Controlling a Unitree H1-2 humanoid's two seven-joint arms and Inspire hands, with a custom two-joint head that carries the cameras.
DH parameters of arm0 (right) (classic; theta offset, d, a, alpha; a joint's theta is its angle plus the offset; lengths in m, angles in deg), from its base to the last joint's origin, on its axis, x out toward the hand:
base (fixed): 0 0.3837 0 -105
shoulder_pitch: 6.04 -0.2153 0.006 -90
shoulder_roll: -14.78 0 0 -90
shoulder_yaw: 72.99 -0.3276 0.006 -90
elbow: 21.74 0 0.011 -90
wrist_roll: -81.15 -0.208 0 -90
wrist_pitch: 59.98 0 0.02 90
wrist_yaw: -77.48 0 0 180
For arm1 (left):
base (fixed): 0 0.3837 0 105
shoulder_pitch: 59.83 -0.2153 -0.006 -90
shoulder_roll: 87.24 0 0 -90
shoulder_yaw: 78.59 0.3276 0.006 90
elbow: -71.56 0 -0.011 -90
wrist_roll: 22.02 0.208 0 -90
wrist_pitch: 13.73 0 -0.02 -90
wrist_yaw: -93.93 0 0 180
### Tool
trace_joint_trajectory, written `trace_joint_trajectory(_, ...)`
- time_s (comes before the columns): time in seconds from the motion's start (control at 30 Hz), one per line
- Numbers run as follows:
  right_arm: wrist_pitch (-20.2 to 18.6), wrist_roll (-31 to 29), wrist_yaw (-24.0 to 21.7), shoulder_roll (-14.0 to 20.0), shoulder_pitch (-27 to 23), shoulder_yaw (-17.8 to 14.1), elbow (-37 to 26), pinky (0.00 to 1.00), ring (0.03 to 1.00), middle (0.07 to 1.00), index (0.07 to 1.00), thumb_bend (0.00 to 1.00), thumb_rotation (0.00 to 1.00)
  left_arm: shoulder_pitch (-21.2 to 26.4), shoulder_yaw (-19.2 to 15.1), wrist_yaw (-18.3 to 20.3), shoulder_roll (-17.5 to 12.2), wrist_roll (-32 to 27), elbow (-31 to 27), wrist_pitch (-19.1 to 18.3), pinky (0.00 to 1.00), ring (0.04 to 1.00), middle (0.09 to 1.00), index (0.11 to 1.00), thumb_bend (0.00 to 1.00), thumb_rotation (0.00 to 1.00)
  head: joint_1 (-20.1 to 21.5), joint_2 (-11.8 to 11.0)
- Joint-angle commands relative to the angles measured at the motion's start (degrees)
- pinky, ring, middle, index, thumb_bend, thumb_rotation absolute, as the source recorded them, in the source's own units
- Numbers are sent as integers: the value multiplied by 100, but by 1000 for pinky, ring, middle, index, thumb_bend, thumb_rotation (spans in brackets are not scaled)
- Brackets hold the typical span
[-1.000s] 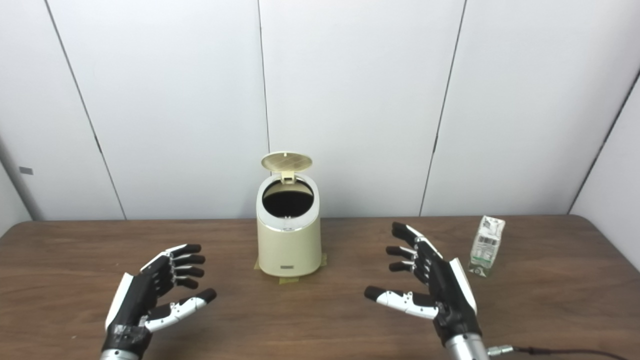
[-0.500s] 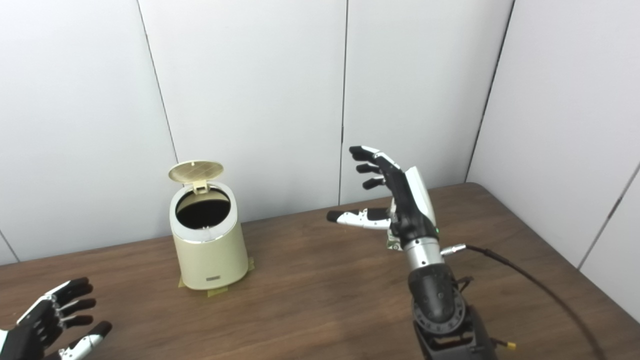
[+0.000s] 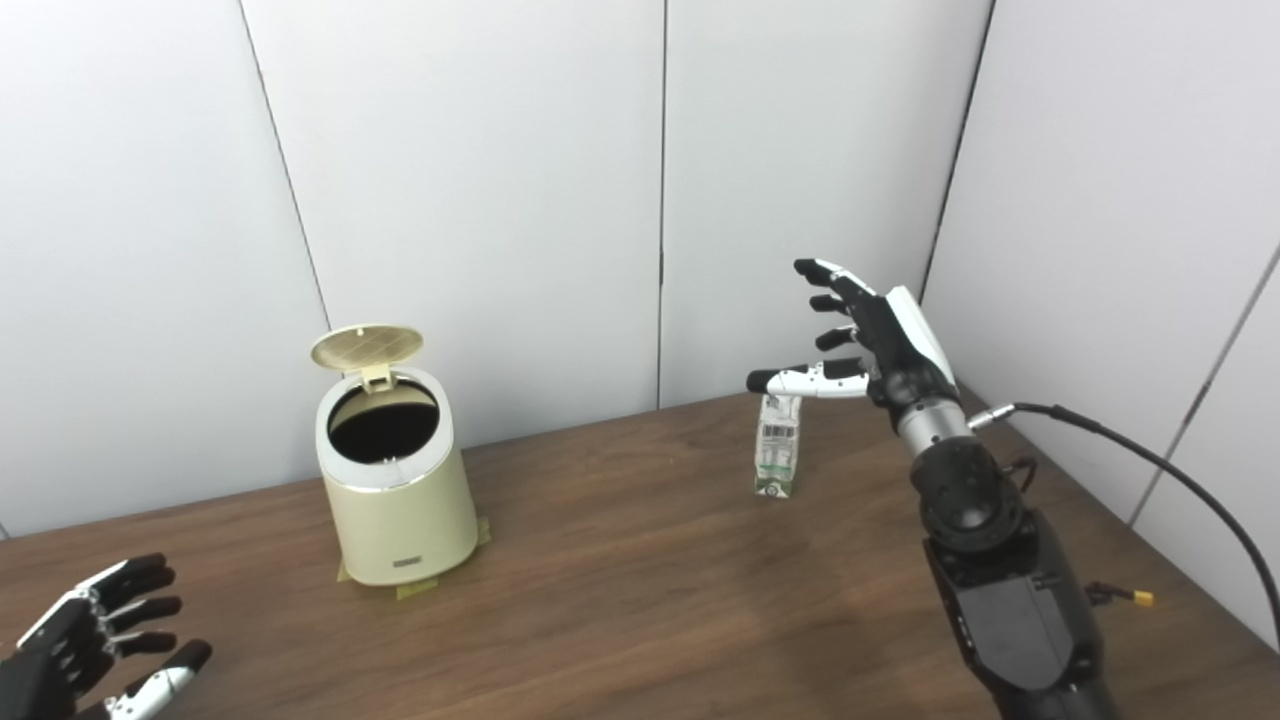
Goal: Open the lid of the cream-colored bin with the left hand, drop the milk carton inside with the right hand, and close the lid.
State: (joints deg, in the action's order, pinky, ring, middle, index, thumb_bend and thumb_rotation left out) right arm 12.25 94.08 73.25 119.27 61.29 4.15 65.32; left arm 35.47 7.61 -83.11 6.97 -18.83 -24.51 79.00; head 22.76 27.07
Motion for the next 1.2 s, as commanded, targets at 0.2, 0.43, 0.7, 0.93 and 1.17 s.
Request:
trace_joint_trajectory(0.2,375,-438,-386,499,-455,112,992,816,921,935,927,792,114,139,-5,7,-90,54,-282,44,638,722,759,752,592,0,-30,36)
trace_joint_trajectory(0.43,873,-544,-363,507,-438,266,1800,834,942,952,947,805,145,114,5,33,-90,8,-409,-100,645,733,766,750,585,0,-21,50)
trace_joint_trajectory(0.7,1381,-621,-348,526,-529,378,2478,876,962,966,965,816,198,115,39,51,-116,60,-467,-131,658,737,761,749,572,0,-23,52)
trace_joint_trajectory(0.93,1609,-220,-72,549,-593,636,2796,839,901,913,934,885,272,122,27,139,-103,-43,-463,-157,667,750,767,754,570,0,-21,61)
trace_joint_trajectory(1.17,1434,-240,108,313,-607,635,2793,843,891,894,902,836,170,133,14,200,-90,-97,-427,-98,659,743,765,754,559,0,-38,65)
